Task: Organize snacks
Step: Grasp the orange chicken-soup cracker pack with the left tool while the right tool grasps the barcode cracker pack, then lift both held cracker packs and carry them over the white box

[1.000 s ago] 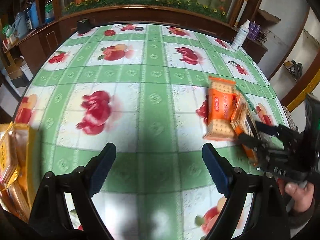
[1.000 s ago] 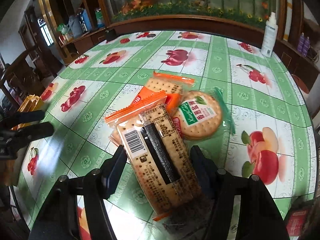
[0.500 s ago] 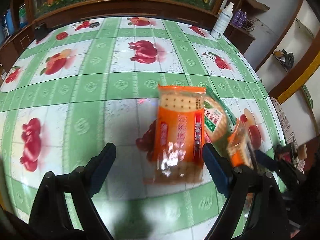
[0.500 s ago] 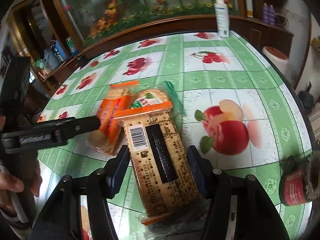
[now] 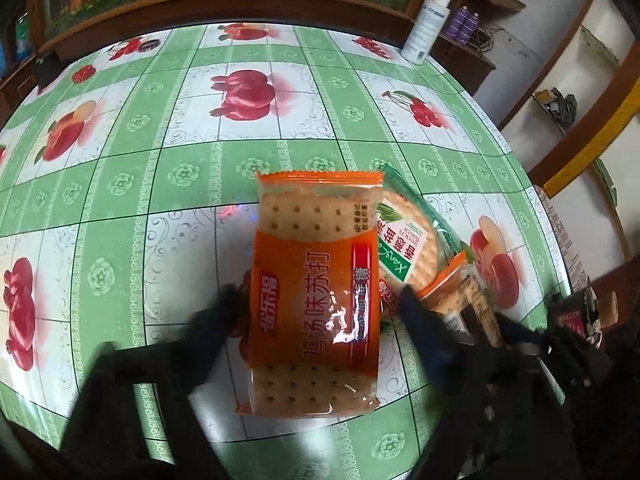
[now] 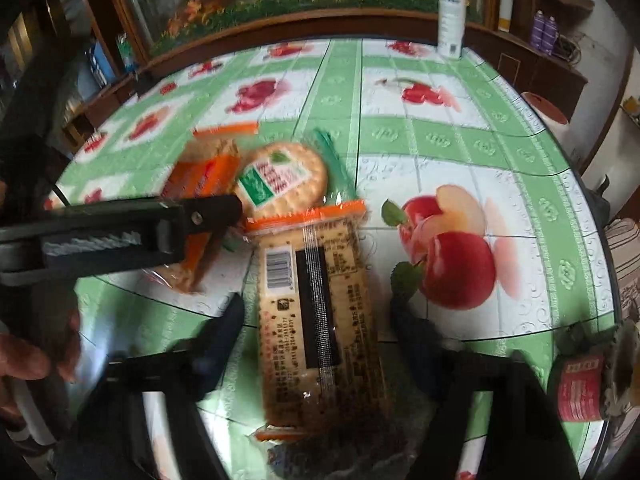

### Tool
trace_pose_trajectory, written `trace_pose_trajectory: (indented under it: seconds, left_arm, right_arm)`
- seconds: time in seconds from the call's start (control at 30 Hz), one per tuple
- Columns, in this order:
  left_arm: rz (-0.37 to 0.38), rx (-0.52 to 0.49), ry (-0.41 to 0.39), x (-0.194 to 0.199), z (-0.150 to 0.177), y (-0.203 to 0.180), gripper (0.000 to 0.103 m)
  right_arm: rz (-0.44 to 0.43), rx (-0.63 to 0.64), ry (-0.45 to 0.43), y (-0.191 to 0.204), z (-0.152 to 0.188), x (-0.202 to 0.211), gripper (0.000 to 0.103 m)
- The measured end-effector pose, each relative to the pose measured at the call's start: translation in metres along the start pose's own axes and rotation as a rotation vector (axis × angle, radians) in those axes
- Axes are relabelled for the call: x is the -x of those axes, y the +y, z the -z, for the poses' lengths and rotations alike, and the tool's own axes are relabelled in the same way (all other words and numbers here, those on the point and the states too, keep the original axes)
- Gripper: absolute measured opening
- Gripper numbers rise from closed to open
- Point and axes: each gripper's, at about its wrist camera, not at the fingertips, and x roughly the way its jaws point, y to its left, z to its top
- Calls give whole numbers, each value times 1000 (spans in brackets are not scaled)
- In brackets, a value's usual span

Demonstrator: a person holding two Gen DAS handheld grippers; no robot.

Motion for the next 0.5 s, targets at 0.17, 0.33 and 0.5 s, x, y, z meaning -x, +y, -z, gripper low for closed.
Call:
trace_pose_trajectory:
  seconds: [0.17,0.33,0.5]
  left_arm:
    - [-48,-45,-39,12,9,3,58]
    - [-106,-40,-102,41,29,17,57]
    - [-172,-38,-168,75,53,33,58]
  right_arm:
    - [-13,36,0,10,3,4,55]
    - [-42,25,-43,21,8,16,55]
    - [-97,34,-89,42,10,34,55]
